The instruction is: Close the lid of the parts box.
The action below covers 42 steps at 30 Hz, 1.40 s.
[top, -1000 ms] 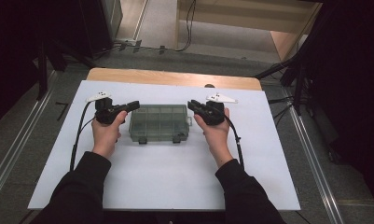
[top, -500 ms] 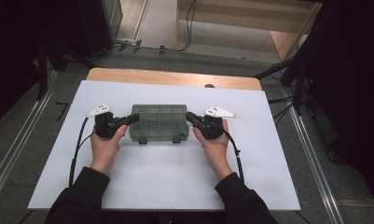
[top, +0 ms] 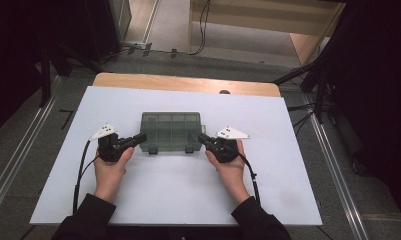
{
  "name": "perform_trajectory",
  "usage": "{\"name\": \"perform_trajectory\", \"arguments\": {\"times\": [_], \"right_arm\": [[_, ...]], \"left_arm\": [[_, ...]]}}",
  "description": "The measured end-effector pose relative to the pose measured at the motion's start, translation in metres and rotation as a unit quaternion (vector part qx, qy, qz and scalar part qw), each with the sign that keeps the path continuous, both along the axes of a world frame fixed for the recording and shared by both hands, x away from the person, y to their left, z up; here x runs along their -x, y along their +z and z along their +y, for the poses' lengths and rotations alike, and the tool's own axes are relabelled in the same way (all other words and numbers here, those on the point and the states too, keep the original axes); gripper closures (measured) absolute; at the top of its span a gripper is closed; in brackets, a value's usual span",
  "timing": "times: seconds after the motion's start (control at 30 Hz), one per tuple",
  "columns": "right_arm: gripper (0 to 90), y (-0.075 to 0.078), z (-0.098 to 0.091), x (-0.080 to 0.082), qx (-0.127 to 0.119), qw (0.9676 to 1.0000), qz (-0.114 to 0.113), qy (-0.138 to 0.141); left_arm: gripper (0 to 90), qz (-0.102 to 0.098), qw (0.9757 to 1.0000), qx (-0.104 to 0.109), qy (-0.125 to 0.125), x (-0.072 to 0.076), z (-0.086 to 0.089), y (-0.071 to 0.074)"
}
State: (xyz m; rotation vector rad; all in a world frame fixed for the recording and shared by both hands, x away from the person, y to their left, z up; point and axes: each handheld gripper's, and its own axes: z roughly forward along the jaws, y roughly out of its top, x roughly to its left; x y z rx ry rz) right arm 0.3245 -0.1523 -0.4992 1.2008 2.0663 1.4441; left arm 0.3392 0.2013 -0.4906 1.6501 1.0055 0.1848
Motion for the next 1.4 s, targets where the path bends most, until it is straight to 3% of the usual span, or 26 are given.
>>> {"name": "perform_trajectory", "arguments": {"times": [0.27, 0.57, 0.63, 0.67, 0.7, 0.73, 0.8, 0.9, 0.93, 1.03, 1.2, 1.37, 1.4], "right_arm": [[83.9, -0.002, 0.002, 0.003, 0.008, 0.9999, 0.001, -0.010], [87.4, -0.003, 0.004, 0.005, 0.016, 0.9997, -0.008, -0.015], [87.4, -0.004, 0.005, 0.005, 0.017, 0.9996, -0.010, -0.017], [87.6, -0.004, 0.005, 0.006, 0.017, 0.9996, -0.012, -0.019], [87.7, -0.006, 0.007, 0.005, 0.027, 0.9995, -0.004, -0.017], [87.6, -0.008, 0.007, 0.006, 0.019, 0.9997, -0.006, -0.011], [87.7, -0.010, 0.008, 0.007, 0.022, 0.9996, -0.018, -0.010], [87.2, -0.011, 0.006, 0.007, 0.003, 0.9999, -0.007, -0.011], [82.0, -0.011, 0.005, 0.007, 0.003, 0.9999, -0.008, -0.008], [62.2, -0.008, 0.006, 0.010, -0.001, 0.9999, -0.006, 0.011], [41.8, -0.003, 0.003, 0.016, -0.011, 0.9995, -0.010, 0.028], [10.2, 0.004, -0.004, 0.026, -0.021, 0.9990, -0.020, 0.033], [6.7, 0.006, -0.007, 0.028, -0.021, 0.9990, -0.021, 0.031]], "left_arm": [[89.2, 0.002, 0.9996, -0.026, 0.013, 0.008, 0.001, -0.003], [89.2, -0.005, 0.9992, -0.037, 0.017, 0.011, -0.001, -0.002], [89.2, -0.002, 0.9990, -0.041, 0.016, 0.011, -0.001, -0.002], [89.2, 0.006, 0.9983, -0.054, 0.019, 0.010, -0.002, -0.004], [89.2, 0.006, 0.9988, -0.045, 0.018, 0.011, -0.002, -0.006], [89.3, 0.008, 0.9988, -0.043, 0.022, 0.011, -0.003, -0.006], [89.2, 0.011, 0.9984, -0.049, 0.026, 0.011, -0.004, -0.004], [89.1, 0.014, 0.9988, -0.043, 0.021, 0.012, -0.003, -0.004], [87.8, 0.012, 0.9990, -0.039, 0.018, 0.012, -0.003, -0.004], [69.2, 0.005, 0.9990, -0.037, 0.022, 0.015, -0.003, -0.001], [34.3, -0.029, 0.9976, -0.059, 0.022, 0.021, -0.006, 0.003], [1.1, -0.042, 0.9970, -0.065, -0.001, 0.027, -0.005, 0.006], [0.0, -0.049, 0.9966, -0.066, -0.004, 0.029, -0.003, 0.006]]}}
